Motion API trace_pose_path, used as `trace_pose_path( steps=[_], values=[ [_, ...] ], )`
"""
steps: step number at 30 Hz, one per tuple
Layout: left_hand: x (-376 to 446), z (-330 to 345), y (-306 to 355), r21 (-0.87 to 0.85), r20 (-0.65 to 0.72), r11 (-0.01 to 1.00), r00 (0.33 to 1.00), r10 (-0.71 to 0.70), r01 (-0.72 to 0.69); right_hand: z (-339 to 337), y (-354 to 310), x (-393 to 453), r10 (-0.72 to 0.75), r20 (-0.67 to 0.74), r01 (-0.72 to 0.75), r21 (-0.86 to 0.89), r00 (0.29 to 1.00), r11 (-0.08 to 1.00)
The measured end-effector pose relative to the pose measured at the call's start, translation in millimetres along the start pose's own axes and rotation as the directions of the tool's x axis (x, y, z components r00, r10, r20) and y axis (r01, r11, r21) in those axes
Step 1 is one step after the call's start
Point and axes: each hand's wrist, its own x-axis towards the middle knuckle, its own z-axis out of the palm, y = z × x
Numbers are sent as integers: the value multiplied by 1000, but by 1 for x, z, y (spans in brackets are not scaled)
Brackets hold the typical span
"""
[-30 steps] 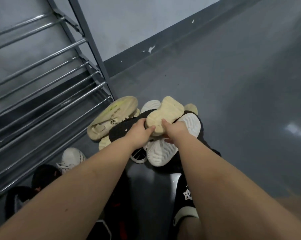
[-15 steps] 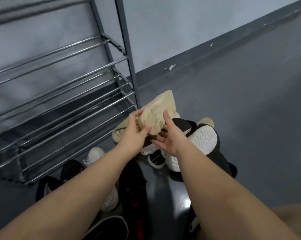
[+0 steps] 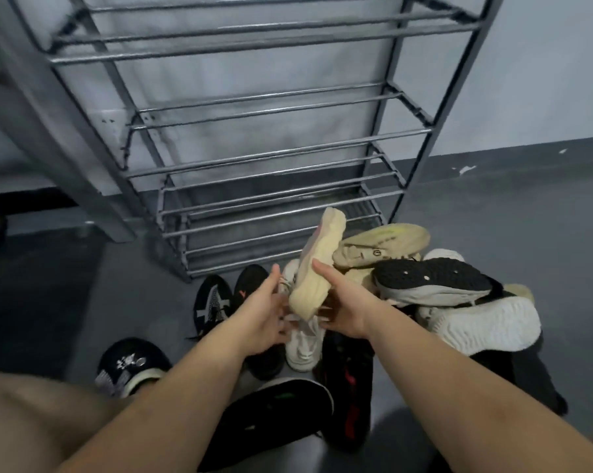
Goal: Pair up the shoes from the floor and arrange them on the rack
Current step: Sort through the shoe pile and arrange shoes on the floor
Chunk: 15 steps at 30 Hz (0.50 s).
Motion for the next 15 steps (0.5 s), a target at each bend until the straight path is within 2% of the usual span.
trace_pose_path(
  steps=[2, 3, 5, 7, 10, 13, 15],
  values=[
    [-1, -15, -5, -121, 98, 991, 994, -38, 50, 12, 8, 5, 49, 14, -47, -118, 999, 992],
    [-2, -21, -7, -168, 89, 985, 996, -33, 47, 17, 12, 8, 71, 26, -66, -164, 997, 984],
    [1, -28, -11, -215, 6, 977, 1000, -2, 3, 24, 20, 14, 74, 32, -65, -216, 997, 974],
    [5, -35, -17, -190, -100, 979, 994, 52, -71, 29, 27, 18, 23, -1, -23, -204, 1000, 979],
    [14, -41, -32, -76, -169, 990, 980, 101, -116, 32, 41, 22, 26, -109, -42, -141, 994, 989],
    [21, -46, -46, 204, -274, 972, 946, 174, -119, 32, 53, 20, 49, -160, -70, -130, 986, 989],
    [25, -48, -52, 324, -259, 938, 941, 217, -127, 26, 60, 17, 58, -187, -89, -161, 981, 983]
  ],
)
